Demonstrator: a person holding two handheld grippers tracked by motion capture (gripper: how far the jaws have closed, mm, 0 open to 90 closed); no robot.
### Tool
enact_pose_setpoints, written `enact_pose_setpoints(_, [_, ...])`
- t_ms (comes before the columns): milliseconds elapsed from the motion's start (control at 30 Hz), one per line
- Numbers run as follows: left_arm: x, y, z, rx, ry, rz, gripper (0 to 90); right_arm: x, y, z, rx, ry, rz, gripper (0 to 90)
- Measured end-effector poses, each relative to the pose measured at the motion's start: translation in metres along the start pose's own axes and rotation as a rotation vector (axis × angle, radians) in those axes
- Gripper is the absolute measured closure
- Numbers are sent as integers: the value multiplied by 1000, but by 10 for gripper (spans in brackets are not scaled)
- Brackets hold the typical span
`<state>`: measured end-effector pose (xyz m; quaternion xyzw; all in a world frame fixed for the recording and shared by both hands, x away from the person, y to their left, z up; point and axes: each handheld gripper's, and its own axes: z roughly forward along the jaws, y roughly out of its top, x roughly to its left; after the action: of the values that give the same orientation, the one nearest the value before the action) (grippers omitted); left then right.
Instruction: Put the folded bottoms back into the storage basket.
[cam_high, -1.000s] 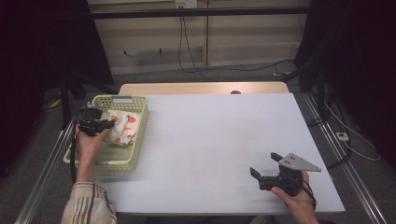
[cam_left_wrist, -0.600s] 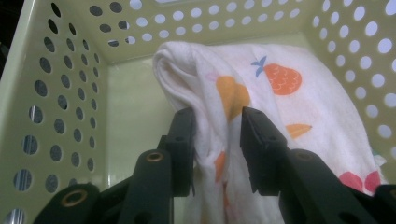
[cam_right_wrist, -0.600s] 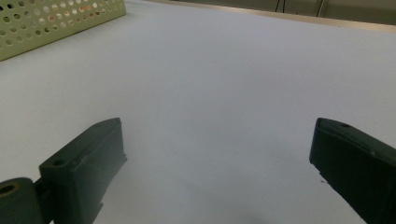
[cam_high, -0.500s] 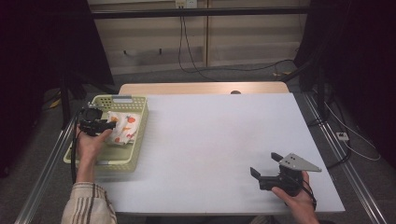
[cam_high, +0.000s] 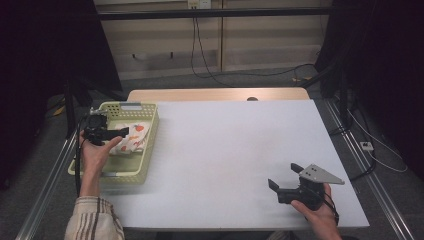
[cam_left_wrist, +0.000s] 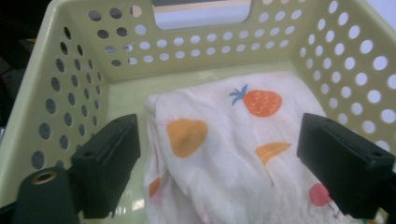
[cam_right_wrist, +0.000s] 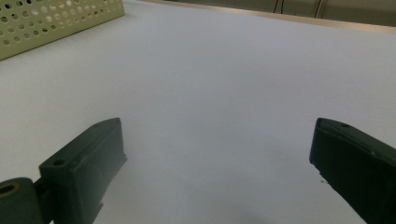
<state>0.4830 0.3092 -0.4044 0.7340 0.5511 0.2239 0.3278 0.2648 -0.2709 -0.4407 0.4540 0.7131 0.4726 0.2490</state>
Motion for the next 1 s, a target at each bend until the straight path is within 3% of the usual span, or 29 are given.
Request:
enact_pose_setpoints(333, [-3,2,-9,-49,-17,29,74,-1,0,1,0,2,7,32])
enact_pose_setpoints(533, [-10,2,-14,-64,28,76,64,-2,0,2,0,5,15,32])
enact_pose_setpoints(600, [-11,2,-18,-62,35,69,64,-2,0,3,3,8,17,32])
enact_pose_setpoints(733, [-10,2,-20,-102,-28,16,51,-3,0,2,-2,8,17,32])
enact_pose_setpoints(900, [-8,3,-22,-142,-60,10,50,-3,0,2,-3,8,11,32])
enact_pose_setpoints(1000, [-10,4,-24,-154,-104,-6,51,-3,0,2,-3,7,13,32])
